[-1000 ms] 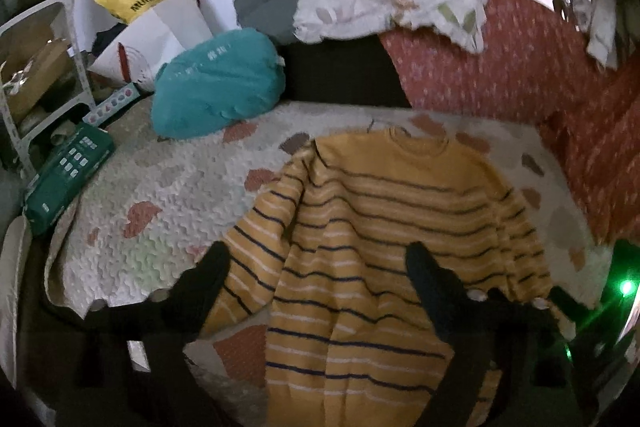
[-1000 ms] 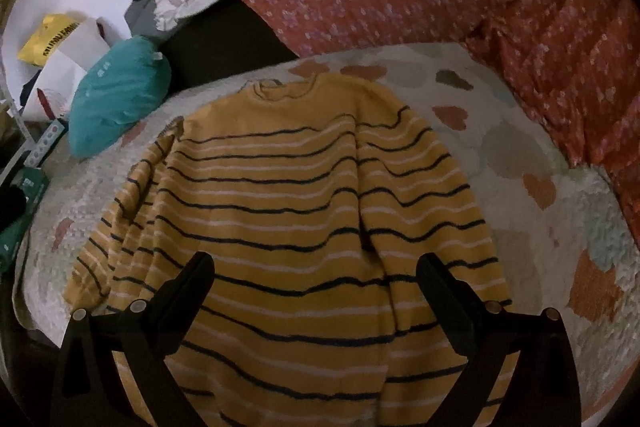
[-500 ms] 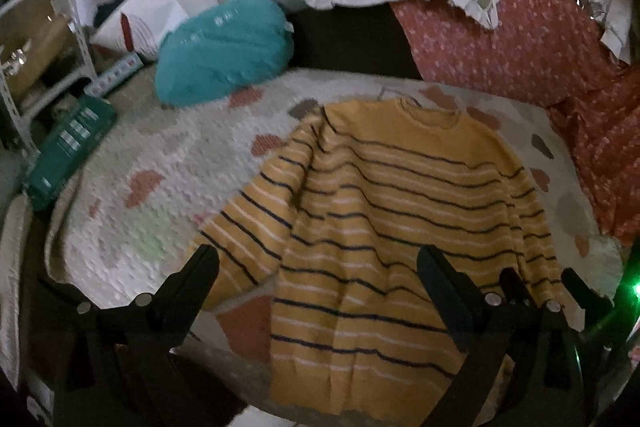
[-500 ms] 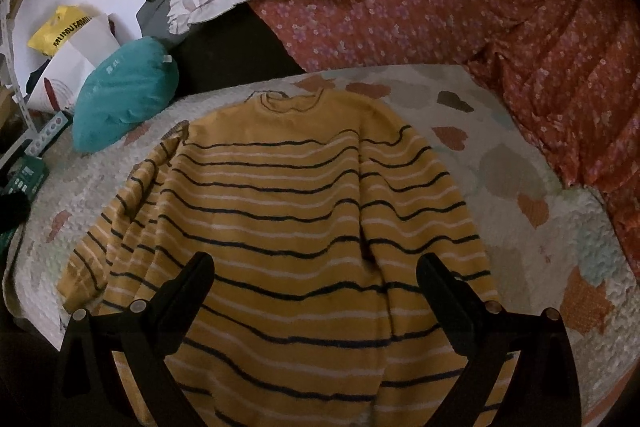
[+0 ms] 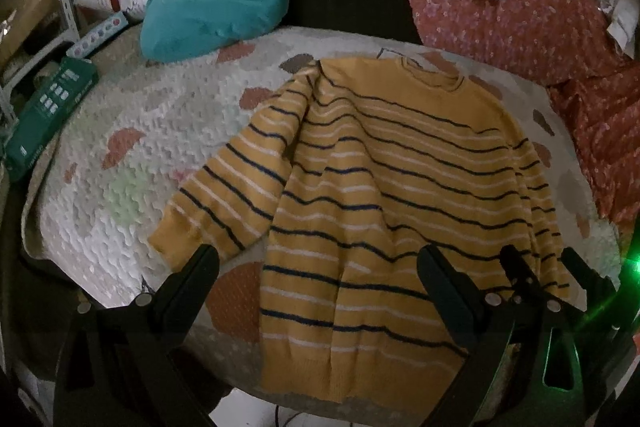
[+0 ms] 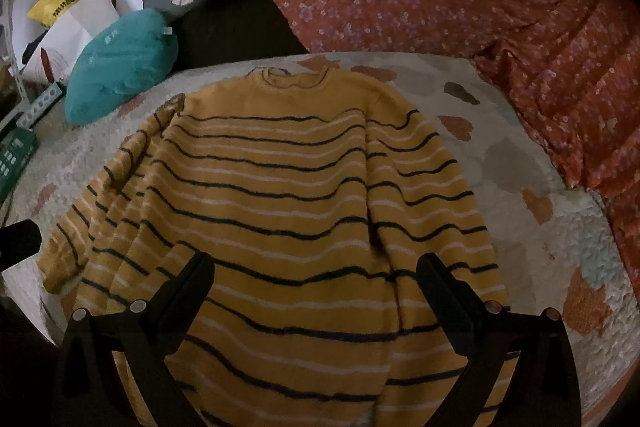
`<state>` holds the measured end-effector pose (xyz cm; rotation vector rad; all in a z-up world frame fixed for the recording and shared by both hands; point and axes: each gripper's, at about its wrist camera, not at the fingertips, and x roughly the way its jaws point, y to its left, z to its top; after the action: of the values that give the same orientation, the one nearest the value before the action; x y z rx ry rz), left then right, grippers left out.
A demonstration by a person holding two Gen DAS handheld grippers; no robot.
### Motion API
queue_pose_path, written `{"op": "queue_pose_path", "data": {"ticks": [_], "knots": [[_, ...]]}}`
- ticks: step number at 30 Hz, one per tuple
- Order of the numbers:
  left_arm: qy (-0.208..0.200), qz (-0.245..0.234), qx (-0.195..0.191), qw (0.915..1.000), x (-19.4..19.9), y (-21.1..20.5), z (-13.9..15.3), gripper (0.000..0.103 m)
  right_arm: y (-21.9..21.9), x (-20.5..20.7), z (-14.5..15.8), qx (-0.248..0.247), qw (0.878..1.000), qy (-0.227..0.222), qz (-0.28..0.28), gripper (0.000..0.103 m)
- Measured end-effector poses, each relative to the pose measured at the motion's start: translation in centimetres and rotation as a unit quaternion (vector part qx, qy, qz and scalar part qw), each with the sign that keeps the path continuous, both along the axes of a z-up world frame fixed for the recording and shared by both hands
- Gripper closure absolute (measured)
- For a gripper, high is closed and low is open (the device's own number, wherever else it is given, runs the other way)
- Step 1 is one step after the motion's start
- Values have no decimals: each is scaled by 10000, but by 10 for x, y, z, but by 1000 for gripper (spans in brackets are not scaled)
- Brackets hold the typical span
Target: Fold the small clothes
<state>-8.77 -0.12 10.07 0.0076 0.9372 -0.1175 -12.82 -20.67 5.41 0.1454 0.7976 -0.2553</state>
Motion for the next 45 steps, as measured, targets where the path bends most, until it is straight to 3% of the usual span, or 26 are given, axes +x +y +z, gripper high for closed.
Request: {"op": "queue_pose_path", "data": {"ticks": [5,10,13,16,17,19,20,22,24,27,30,32,34,36,38,41,45], "knots": [[80,49,-191,9998,3,10,-4,4,-22,1,-2,-58,9998,152,-115,1],[152,-7,-304,9994,6,15,-8,4,-90,7,10,-200,9969,372,-666,1],[238,-26,-321,9992,9,14,-15,4,-134,16,0,157,9941,628,-874,2],[348,-9,-310,9989,11,13,-22,4,-158,27,-25,642,9904,971,-746,13],[371,-6,-286,9989,12,13,-24,4,-162,29,-34,864,9885,1054,-651,21],[400,3,-212,9990,13,11,-27,4,-171,33,-51,1411,9818,1182,-479,61],[404,12,-170,9990,14,11,-28,4,-175,33,-57,1703,9768,1212,-464,87],[409,43,-114,9991,16,9,-28,4,-186,34,-53,2165,9697,1005,-524,93],[425,90,-60,9990,18,8,-30,4,-199,40,-36,2155,9714,748,-666,94],[456,113,82,9989,21,5,-31,4,-220,49,-1,997,9853,381,-1334,94],[427,90,275,9987,21,-1,-30,4,-235,64,25,-302,9783,24,-2049,93],[386,98,420,9983,23,-4,-30,4,-245,71,25,-651,9716,-72,-2276,91],[393,178,471,9980,25,-3,-30,4,-250,75,15,-546,9686,123,-2424,81],[451,267,400,9978,29,-2,-33,4,-257,73,8,-33,9699,263,-2422,53],[509,326,331,9976,31,0,-35,4,-255,69,11,292,9722,158,-2318,49],[495,346,348,9976,32,4,-37,4,-239,58,16,276,9788,108,-2027,45],[523,503,155,9972,31,25,-37,4,-203,49,8,693,9869,297,-1427,44]]}}
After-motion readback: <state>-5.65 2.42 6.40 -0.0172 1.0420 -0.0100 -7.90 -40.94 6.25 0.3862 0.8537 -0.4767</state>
